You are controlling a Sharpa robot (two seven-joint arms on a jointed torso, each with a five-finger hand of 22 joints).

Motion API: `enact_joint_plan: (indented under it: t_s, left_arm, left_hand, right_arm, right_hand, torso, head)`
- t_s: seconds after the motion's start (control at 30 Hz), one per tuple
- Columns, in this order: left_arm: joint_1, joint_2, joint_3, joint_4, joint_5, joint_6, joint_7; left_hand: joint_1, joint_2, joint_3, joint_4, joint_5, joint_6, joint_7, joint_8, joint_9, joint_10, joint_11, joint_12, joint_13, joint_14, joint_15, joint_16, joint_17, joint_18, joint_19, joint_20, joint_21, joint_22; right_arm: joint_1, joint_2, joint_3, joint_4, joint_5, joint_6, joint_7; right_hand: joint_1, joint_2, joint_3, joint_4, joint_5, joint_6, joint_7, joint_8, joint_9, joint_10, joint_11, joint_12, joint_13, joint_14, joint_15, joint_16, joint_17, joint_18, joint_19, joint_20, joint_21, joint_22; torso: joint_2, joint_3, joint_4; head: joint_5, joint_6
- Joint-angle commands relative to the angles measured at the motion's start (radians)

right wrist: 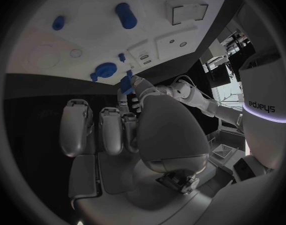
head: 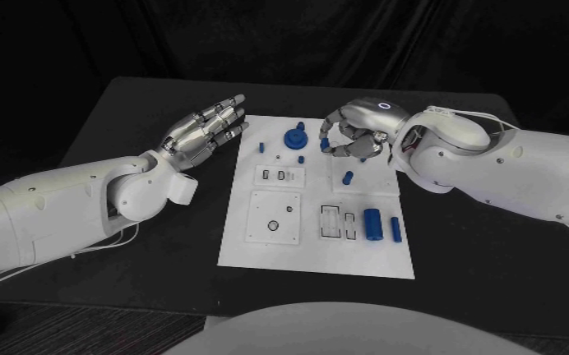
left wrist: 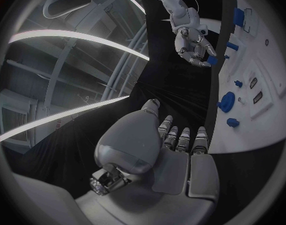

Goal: Assemble the parts on the task board

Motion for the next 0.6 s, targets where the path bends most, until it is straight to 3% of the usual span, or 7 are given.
enact_joint_plan:
  t_s: [0.03,0.13,0.33,0.6]
  left_arm:
    - [-0.001,0.004,0.001,-0.001,0.003,0.005,0.009]
    - [-0.001,0.007,0.001,-0.004,0.003,0.008,0.008]
    - [-0.002,0.013,0.001,-0.008,0.003,0.010,0.006]
    - [-0.002,0.017,0.001,-0.010,0.003,0.011,0.003]
  left_hand:
    - [0.000,-0.001,0.001,-0.008,0.006,0.009,0.001,0.004,0.001,0.000,0.008,0.002,0.001,0.003,0.006,-0.004,-0.001,0.003,0.002,0.006,-0.002,-0.001]
    - [0.000,-0.001,0.001,-0.008,0.006,0.007,0.001,0.003,0.001,0.000,0.008,0.001,0.001,0.003,0.006,-0.004,-0.001,0.003,0.002,0.006,-0.003,-0.001]
    - [0.000,-0.001,0.001,-0.008,0.006,0.007,0.001,0.003,0.001,0.000,0.008,0.001,0.001,0.003,0.006,-0.004,-0.001,0.003,0.002,0.006,-0.003,-0.001]
    - [-0.001,0.000,0.002,-0.008,0.006,0.008,0.001,0.003,0.001,0.000,0.008,0.001,0.001,0.003,0.006,-0.004,-0.001,0.003,0.002,0.006,-0.002,-0.001]
  right_arm:
    - [-0.014,0.026,0.000,-0.015,-0.021,0.064,-0.044]
    - [-0.027,0.059,0.000,-0.034,-0.042,0.075,-0.044]
    - [-0.048,0.114,0.000,-0.070,-0.058,0.100,-0.042]
    - [-0.061,0.159,0.000,-0.106,-0.063,0.134,-0.043]
  right_hand:
    - [-0.013,0.002,0.000,-0.001,0.013,0.013,-0.011,0.004,0.037,0.104,0.010,0.003,0.262,0.061,0.008,-0.005,0.034,0.003,-0.005,0.003,-0.010,0.124]
    - [-0.016,0.001,0.000,-0.001,0.015,0.012,-0.010,0.001,0.037,0.104,0.011,0.003,0.262,0.061,0.009,-0.006,0.032,0.004,-0.006,0.004,-0.012,0.123]
    - [-0.016,0.000,0.003,-0.002,0.020,0.011,-0.010,-0.002,0.036,0.104,0.011,0.003,0.262,0.061,0.010,-0.007,0.030,0.004,-0.007,0.005,-0.014,0.123]
    - [-0.016,0.001,0.004,-0.003,0.023,0.011,-0.009,-0.004,0.036,0.104,0.012,0.003,0.262,0.060,0.010,-0.008,0.029,0.005,-0.008,0.005,-0.016,0.121]
  torso:
    - [0.000,-0.0012,0.0015]
    - [0.001,-0.0014,0.0031]
    - [0.000,-0.0017,-0.0009]
    - [0.002,0.0019,-0.0011]
  head:
    - [0.001,0.000]
    - [-0.001,0.000]
    - [0.005,0.000]
    - [0.009,0.000]
